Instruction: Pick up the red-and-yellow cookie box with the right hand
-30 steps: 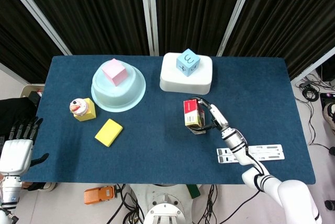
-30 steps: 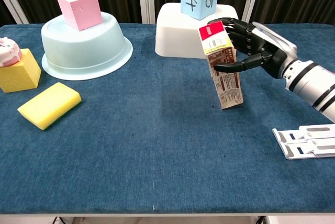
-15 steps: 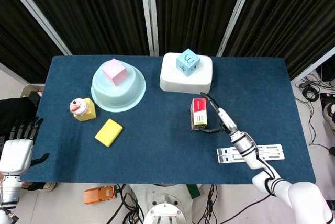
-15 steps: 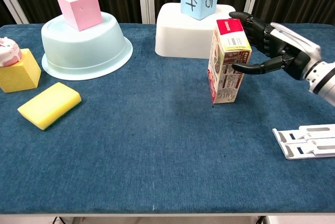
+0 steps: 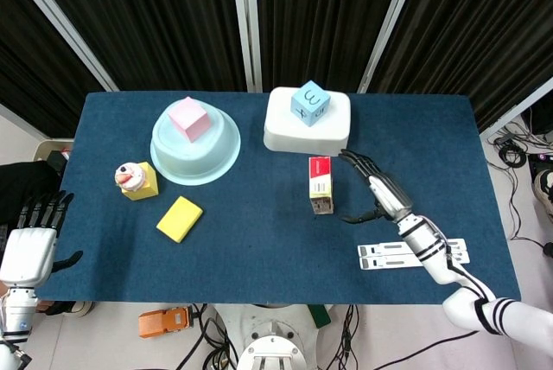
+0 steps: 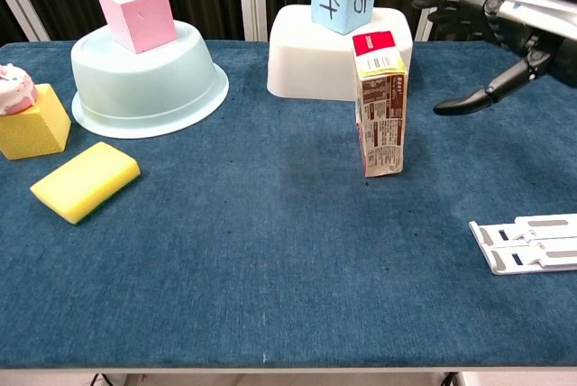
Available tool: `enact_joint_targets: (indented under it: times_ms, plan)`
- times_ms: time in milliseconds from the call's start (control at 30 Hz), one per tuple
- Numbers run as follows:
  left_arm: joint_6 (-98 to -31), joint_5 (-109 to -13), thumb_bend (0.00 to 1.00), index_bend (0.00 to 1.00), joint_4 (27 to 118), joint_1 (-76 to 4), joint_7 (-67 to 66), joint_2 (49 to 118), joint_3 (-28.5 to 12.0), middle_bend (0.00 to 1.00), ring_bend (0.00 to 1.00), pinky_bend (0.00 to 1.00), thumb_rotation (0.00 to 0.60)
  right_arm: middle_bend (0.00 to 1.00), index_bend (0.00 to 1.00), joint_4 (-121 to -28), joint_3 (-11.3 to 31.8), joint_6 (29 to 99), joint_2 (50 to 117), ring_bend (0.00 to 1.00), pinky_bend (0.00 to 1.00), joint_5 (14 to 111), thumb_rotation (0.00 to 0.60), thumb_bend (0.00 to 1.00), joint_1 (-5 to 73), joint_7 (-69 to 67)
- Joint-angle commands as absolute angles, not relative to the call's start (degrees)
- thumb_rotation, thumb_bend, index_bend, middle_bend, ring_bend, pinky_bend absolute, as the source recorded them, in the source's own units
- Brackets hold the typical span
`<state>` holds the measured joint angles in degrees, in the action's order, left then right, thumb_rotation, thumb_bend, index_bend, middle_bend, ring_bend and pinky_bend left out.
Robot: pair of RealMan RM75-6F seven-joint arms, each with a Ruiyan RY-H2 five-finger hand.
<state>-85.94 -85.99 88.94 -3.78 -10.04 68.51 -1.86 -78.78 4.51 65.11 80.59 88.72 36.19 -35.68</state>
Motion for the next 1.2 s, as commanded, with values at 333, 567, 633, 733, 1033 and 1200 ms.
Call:
enact_joint_targets:
  times_ms: [333, 567, 633, 733, 1033, 1200]
  plan:
    - [-85.7, -85.8, 0.0, 0.05, 89.2, -3.8, -10.3, 68.0, -1.7, 0.06, 0.0, 0.0, 0.6, 0.0, 0.0, -107.2, 11.0, 51.1, 65.5, 0.0, 0.0, 58.6, 0.593, 0.0, 44.2, 5.6]
    - [-85.2, -85.9, 0.0, 0.05, 89.4, -4.2, -10.5, 68.0, -1.7, 0.06, 0.0, 0.0, 0.6, 0.0, 0.0, -110.2, 11.1, 50.2, 67.0, 0.0, 0.0, 39.6, 0.592, 0.0, 53.4, 22.1]
    - [-85.1, -85.8, 0.0, 0.05, 89.3, -4.2, -10.6, 68.0, -1.6, 0.06, 0.0, 0.0, 0.6, 0.0, 0.0, -110.4, 10.5, 50.9, 67.9, 0.0, 0.0, 35.0, 0.591, 0.0, 56.1, 26.2]
    - [-85.1, -85.4, 0.0, 0.05, 89.2, -4.0, -10.5, 68.0, -1.5, 0.06, 0.0, 0.0, 0.6, 0.0, 0.0, -109.9, 9.6, 53.8, 70.0, 0.0, 0.0, 27.4, 0.588, 0.0, 60.5, 32.9]
    - [-85.0, -84.8, 0.0, 0.05, 88.2, -3.7, -9.7, 68.1, -1.4, 0.06, 0.0, 0.0, 0.6, 0.13, 0.12, -106.9, 9.4, 57.3, 75.7, 0.08, 0.03, 16.4, 0.573, 0.07, 67.5, 40.1]
    - [-85.1, -84.6, 0.0, 0.05, 87.7, -3.6, -9.2, 68.3, -1.4, 0.06, 0.0, 0.0, 0.6, 0.32, 0.39, -105.4, 9.0, 61.6, 78.0, 0.31, 0.24, 19.0, 0.557, 0.25, 66.9, 40.2]
